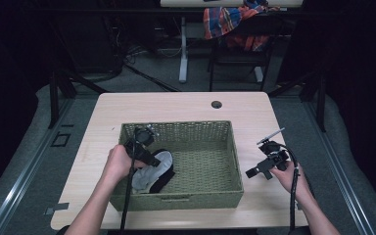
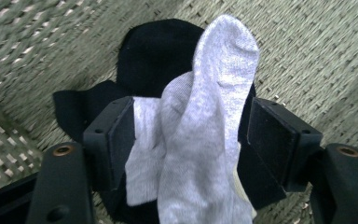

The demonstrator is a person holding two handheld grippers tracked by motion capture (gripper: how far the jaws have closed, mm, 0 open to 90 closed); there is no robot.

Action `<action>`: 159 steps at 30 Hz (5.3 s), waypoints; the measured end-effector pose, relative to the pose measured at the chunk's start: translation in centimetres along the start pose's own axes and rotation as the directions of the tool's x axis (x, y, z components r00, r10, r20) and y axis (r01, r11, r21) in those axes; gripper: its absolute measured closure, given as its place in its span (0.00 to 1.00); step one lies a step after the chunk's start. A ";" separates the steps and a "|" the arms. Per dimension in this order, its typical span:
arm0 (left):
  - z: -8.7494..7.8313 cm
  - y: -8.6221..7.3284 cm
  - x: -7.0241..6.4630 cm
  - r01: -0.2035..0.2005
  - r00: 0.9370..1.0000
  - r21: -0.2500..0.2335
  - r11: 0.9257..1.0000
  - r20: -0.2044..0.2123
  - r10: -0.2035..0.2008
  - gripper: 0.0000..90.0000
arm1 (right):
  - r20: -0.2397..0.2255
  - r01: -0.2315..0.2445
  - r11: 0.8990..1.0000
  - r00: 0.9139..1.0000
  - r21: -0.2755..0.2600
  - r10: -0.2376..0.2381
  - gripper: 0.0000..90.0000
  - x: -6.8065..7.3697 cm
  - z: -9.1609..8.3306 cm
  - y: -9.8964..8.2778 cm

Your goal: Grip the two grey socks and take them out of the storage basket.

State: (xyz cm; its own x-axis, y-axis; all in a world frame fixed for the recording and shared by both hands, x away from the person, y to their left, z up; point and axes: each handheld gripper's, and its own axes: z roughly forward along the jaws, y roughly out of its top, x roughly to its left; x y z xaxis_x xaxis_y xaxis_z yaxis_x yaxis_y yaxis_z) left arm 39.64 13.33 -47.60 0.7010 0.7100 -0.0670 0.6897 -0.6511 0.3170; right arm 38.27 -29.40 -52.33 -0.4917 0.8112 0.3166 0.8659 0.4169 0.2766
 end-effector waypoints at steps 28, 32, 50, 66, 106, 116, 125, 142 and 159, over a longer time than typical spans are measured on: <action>-0.9 -0.8 -0.7 -0.046 0.999 -0.002 0.999 0.018 0.046 0.87 | 0.012 -0.021 1.000 1.000 -0.010 0.021 0.06 0.0 0.2 -0.1; -2.1 -1.2 -0.5 -0.037 0.999 -0.028 0.999 0.034 0.038 0.87 | 0.010 0.011 0.999 1.000 0.030 -0.011 0.06 -0.2 0.1 0.1; -5.3 -1.4 -0.5 -0.023 0.999 -0.135 0.991 0.030 0.027 0.95 | 0.014 0.003 1.000 1.000 0.025 -0.003 0.06 -0.4 -0.1 0.1; -7.1 -0.8 -1.2 -0.044 0.999 -0.170 0.984 0.012 0.047 0.95 | 0.011 -0.020 1.000 1.000 -0.017 0.020 0.06 0.1 -0.1 0.0; -10.8 3.3 -0.4 -0.074 0.996 -0.150 0.986 -0.054 0.066 0.95 | 0.015 -0.015 1.000 1.000 -0.015 0.015 0.06 0.1 -0.3 0.1; -13.0 2.9 0.8 -0.052 0.995 -0.153 0.987 -0.087 0.039 0.95 | 0.007 -0.019 1.000 1.000 0.005 0.019 0.06 -0.3 -0.3 0.1; -15.7 0.2 3.0 0.012 0.992 -0.181 0.983 -0.124 -0.035 0.95 | 0.011 -0.036 0.999 0.999 -0.019 0.036 0.06 -0.3 -0.3 -0.1; -16.2 -5.8 7.5 0.182 0.957 -0.167 0.969 -0.198 -0.213 0.95 | 0.023 -0.040 0.999 0.999 -0.023 0.040 0.07 0.1 -0.2 0.0; -11.8 -9.5 10.8 0.318 0.915 -0.163 0.934 -0.204 -0.347 0.95 | 0.020 -0.008 1.000 1.000 0.019 0.008 0.07 0.0 -0.3 0.1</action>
State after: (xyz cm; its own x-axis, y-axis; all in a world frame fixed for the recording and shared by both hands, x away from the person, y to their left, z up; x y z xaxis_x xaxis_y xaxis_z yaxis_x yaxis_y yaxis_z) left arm 38.49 30.35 -40.21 0.3654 0.9306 0.0212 0.8374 -0.3386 0.4291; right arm 38.36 -29.49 -51.98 -0.4831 0.8225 0.3003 0.8714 0.4182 0.2565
